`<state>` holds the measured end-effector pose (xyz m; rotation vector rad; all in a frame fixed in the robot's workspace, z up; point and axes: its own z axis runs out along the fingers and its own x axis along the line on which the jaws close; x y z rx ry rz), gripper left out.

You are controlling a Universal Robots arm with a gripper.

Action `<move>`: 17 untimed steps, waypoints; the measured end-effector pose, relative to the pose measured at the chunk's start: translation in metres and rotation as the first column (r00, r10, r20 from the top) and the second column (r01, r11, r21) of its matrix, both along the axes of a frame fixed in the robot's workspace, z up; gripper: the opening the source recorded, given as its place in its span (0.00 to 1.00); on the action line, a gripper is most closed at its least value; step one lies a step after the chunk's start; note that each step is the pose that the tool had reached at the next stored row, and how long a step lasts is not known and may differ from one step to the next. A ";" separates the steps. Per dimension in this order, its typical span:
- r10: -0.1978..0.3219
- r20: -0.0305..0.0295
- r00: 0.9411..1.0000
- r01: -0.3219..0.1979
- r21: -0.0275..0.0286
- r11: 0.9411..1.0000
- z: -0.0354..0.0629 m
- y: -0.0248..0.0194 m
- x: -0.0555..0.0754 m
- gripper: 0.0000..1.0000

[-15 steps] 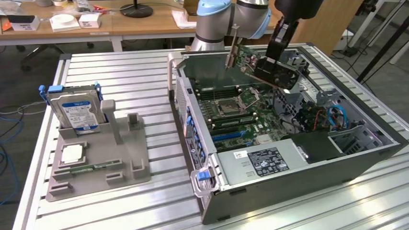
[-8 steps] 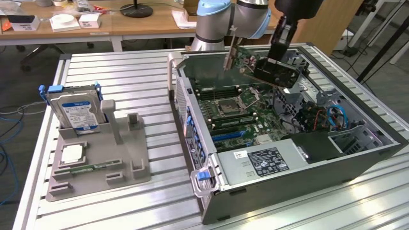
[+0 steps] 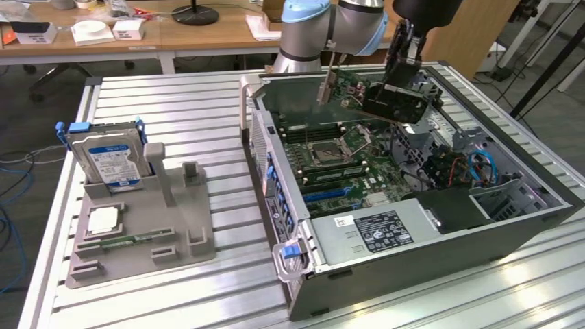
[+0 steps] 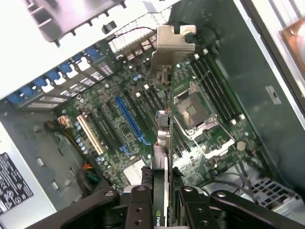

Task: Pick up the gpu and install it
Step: 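Pick up the gpu and move the gpu toward the slot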

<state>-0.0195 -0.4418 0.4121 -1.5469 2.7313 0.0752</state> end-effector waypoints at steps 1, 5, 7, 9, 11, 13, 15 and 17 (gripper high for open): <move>0.017 0.000 1.000 -0.017 0.000 1.000 0.0000 0.0000 0.000 0.26; 0.079 0.000 0.997 -0.079 0.000 0.997 0.0000 0.0000 0.000 0.26; 0.109 0.000 0.994 -0.109 0.000 0.994 0.0000 0.0000 0.000 0.26; 0.140 0.000 0.990 -0.140 0.000 0.990 0.0000 0.0000 0.000 0.26; 0.169 0.000 0.986 -0.169 0.000 0.986 0.0000 0.0000 0.000 0.26; 0.199 0.000 0.980 -0.199 0.000 0.980 0.0000 0.0000 0.000 0.26; 0.230 0.000 0.973 -0.230 0.000 0.973 0.0000 0.0000 0.000 0.26; 0.258 0.000 0.966 -0.258 0.000 0.966 0.0000 0.0000 0.000 0.26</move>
